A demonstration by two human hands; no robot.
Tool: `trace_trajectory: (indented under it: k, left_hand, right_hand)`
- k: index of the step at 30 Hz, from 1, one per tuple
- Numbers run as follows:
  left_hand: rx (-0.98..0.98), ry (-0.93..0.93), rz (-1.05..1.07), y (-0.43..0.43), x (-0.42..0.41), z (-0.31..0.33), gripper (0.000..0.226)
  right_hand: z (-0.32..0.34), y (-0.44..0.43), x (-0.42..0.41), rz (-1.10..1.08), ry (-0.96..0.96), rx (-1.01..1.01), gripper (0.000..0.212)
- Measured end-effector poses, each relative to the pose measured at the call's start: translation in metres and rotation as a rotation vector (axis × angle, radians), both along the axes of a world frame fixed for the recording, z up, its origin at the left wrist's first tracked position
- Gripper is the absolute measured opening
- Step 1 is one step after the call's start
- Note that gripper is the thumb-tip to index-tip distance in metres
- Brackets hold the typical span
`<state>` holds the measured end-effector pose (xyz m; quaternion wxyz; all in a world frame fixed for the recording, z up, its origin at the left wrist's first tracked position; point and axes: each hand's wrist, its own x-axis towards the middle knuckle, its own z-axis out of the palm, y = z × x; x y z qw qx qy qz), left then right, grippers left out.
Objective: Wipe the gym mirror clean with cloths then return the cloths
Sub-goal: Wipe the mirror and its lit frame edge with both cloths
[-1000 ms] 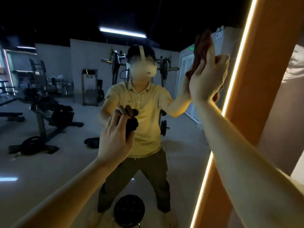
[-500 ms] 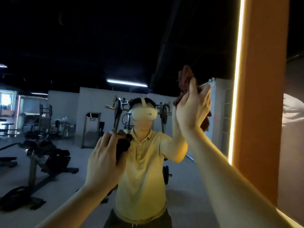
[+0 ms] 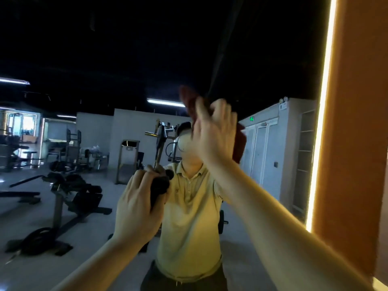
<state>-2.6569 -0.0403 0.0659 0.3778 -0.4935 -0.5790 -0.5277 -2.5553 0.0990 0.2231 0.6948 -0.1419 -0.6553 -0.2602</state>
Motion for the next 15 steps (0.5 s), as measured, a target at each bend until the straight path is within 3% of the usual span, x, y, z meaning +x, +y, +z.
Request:
trace_trajectory:
  k: [4, 7, 10, 13, 15]
  left_hand:
    - [0.007, -0.015, -0.007, 0.008, 0.016, -0.025, 0.028]
    - [-0.076, 0.024, -0.02, 0.024, 0.044, -0.055, 0.03]
    - [-0.182, 0.083, 0.008, 0.043, 0.073, -0.074, 0.032]
    - [-0.196, 0.05, 0.062, 0.06, 0.097, -0.075, 0.04]
    - [-0.172, -0.014, 0.084, 0.074, 0.112, -0.081, 0.036]
  right_hand:
    - [-0.12, 0.021, 0.016, 0.077, -0.411, 0.174, 0.043]
    - [-0.184, 0.052, 0.085, -0.006, -0.569, 0.281, 0.044]
    - [-0.149, 0.094, 0.149, -0.107, -0.411, 0.241, 0.054]
    - [-0.096, 0.121, 0.182, -0.09, -0.078, -0.009, 0.04]
    - [-0.118, 0.125, 0.182, -0.072, -0.035, -0.07, 0.043]
